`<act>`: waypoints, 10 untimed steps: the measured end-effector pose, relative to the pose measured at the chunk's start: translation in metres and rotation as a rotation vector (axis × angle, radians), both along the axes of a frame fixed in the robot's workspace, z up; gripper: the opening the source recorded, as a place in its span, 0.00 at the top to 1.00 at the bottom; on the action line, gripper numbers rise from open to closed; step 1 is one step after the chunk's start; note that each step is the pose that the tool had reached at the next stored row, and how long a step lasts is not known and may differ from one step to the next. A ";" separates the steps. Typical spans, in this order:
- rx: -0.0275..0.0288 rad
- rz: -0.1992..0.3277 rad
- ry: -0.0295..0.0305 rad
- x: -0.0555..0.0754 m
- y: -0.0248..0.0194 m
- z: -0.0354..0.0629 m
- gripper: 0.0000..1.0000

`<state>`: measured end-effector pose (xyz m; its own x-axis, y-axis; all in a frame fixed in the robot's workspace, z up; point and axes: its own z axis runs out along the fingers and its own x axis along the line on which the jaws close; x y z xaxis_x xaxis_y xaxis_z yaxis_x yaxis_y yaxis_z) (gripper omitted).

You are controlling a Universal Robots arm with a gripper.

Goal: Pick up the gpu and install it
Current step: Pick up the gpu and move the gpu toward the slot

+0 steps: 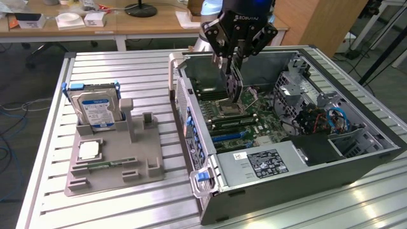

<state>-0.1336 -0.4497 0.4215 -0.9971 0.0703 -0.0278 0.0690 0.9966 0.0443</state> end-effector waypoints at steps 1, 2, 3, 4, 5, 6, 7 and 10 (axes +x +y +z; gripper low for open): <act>0.0000 0.000 0.0000 0.000 0.0000 0.0000 0.74; 0.0000 0.000 0.0000 0.001 0.0000 0.0000 0.74; 0.0000 0.000 0.0000 0.001 0.0000 0.0000 0.74; 0.0000 0.000 0.0000 0.001 0.0000 0.0000 0.74; 0.0000 0.000 0.0000 0.001 0.0000 0.0000 0.74; -0.0001 0.000 0.0000 0.002 0.0000 0.0000 0.74; 0.0000 0.000 0.0000 0.002 0.0000 0.0000 0.74; 0.0000 0.000 0.0000 0.003 0.0000 0.0000 0.74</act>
<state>-0.1308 -0.4497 0.4215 -0.9971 0.0703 -0.0278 0.0691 0.9966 0.0443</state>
